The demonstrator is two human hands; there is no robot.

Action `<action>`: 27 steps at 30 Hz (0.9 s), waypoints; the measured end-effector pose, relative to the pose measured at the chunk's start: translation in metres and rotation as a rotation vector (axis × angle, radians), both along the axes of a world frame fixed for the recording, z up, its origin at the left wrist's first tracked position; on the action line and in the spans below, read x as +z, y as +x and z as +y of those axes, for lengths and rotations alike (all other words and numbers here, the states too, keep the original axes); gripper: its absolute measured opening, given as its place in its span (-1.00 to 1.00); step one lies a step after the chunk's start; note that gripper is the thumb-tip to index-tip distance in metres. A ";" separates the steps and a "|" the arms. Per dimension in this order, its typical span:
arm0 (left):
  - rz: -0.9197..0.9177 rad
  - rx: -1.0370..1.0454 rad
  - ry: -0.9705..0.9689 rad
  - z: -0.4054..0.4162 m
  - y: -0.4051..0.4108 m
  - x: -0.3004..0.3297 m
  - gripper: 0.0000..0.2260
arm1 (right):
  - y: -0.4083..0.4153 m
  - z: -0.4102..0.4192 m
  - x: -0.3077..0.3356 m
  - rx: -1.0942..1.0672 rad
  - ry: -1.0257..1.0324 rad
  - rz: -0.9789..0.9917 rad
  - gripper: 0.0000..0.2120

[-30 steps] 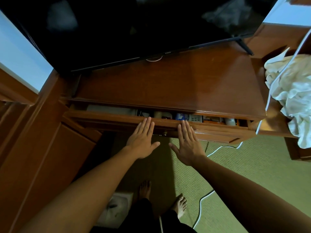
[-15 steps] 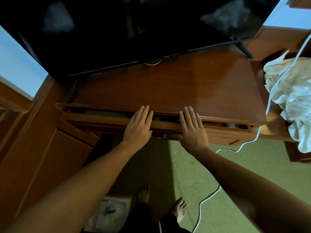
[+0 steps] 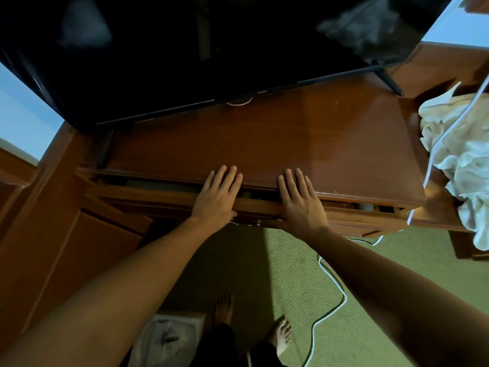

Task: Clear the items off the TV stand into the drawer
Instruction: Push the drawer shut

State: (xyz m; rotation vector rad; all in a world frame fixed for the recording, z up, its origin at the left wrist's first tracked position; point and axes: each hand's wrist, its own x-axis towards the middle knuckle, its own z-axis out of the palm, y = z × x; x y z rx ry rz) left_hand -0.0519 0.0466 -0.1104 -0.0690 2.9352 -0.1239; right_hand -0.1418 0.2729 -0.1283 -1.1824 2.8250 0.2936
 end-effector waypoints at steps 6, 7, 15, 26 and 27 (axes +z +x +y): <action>0.063 0.038 0.057 0.001 -0.007 0.005 -0.22 | 0.000 -0.005 0.005 0.005 0.016 -0.008 0.02; 0.072 0.040 0.058 0.001 -0.008 0.005 -0.24 | 0.000 -0.007 0.005 -0.002 0.012 -0.012 -0.02; 0.169 0.008 0.028 -0.002 -0.018 -0.008 -0.49 | 0.001 -0.010 -0.005 -0.015 -0.016 0.022 -0.40; 0.264 -0.015 0.037 -0.012 -0.017 -0.024 -0.51 | 0.005 -0.013 -0.023 -0.088 -0.163 0.072 -0.47; 0.260 -0.008 0.038 -0.012 -0.016 -0.024 -0.51 | 0.005 -0.013 -0.021 -0.087 -0.146 0.080 -0.47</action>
